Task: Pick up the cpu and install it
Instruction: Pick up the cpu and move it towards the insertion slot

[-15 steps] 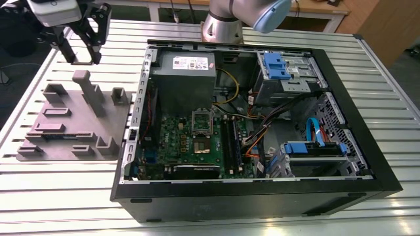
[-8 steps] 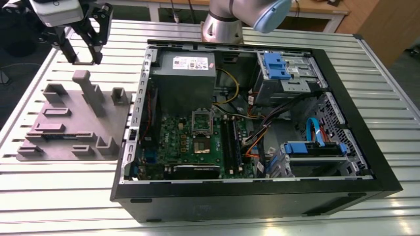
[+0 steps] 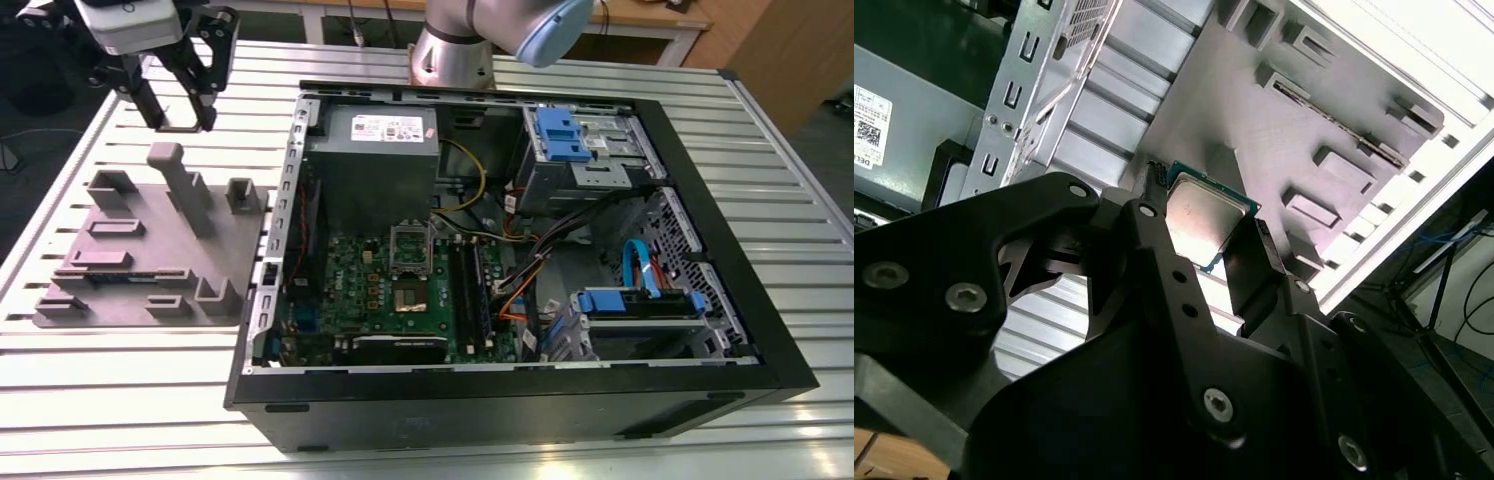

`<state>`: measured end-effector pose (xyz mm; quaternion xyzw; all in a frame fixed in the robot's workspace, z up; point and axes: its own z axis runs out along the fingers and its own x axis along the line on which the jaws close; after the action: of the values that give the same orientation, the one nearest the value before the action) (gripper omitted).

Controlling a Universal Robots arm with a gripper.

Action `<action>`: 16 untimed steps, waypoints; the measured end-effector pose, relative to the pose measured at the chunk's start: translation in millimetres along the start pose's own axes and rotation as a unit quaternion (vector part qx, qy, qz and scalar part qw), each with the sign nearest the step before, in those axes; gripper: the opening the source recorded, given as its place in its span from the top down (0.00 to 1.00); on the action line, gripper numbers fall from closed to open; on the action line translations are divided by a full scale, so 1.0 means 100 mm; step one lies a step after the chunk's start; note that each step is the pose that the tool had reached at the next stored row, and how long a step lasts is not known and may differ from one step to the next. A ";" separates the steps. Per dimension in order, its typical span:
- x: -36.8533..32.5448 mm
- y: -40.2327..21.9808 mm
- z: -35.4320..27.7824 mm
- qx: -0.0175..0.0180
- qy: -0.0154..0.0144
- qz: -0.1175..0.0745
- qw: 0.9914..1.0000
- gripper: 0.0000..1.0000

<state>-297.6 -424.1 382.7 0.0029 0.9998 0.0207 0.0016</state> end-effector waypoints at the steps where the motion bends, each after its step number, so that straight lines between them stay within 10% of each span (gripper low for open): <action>1: -0.004 0.000 0.000 0.000 0.000 0.000 1.000 0.53; 16: -0.067 -0.026 0.001 0.000 0.000 0.000 1.000 0.53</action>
<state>-290.9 -426.7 382.6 0.0029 0.9998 0.0202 0.0016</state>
